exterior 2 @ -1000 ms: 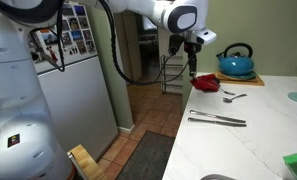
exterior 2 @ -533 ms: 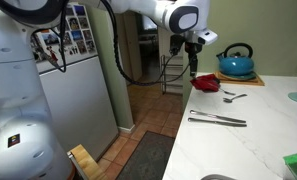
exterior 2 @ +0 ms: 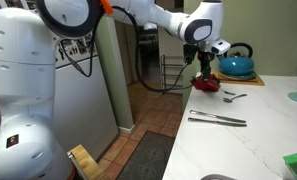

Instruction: Move the folk next to the knife to the right

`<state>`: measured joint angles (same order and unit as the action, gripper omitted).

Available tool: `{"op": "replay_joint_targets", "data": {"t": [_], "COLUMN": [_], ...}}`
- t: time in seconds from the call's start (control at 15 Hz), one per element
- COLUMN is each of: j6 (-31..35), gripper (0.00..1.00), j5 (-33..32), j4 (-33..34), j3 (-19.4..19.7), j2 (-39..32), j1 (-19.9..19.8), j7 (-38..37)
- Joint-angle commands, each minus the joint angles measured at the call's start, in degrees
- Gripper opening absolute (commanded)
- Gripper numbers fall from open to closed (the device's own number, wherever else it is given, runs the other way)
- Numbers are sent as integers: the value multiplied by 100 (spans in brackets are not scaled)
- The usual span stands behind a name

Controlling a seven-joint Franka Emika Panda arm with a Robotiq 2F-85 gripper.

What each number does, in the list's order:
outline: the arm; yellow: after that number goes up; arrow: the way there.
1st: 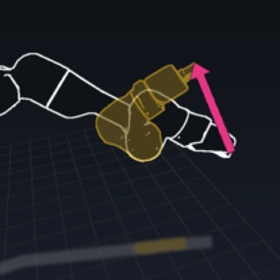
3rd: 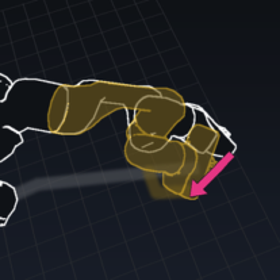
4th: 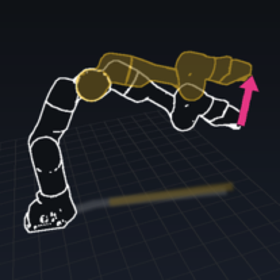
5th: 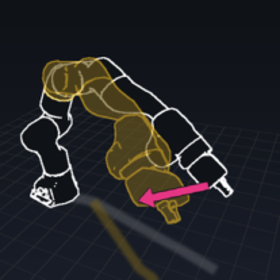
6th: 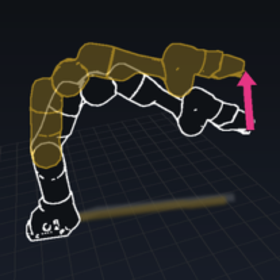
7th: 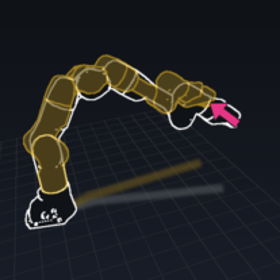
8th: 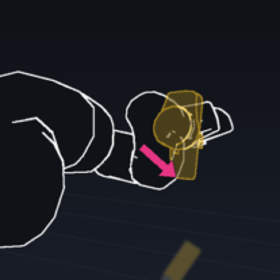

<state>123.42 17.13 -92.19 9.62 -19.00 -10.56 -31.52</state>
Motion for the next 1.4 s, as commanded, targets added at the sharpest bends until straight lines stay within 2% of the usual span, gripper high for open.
{"op": "replay_joint_targets", "data": {"t": [0.0,0.73,1.33], "j6": [11,-301,-389], "gripper": [100,100,100], "j5": [177,209,-82], "j4": [774,2636,3705], "j3": [34,-40,7], "j2": [-739,-2227,-3122], "j1": [-118,-314,-278], "j7": [-98,-1052,-1922]}}
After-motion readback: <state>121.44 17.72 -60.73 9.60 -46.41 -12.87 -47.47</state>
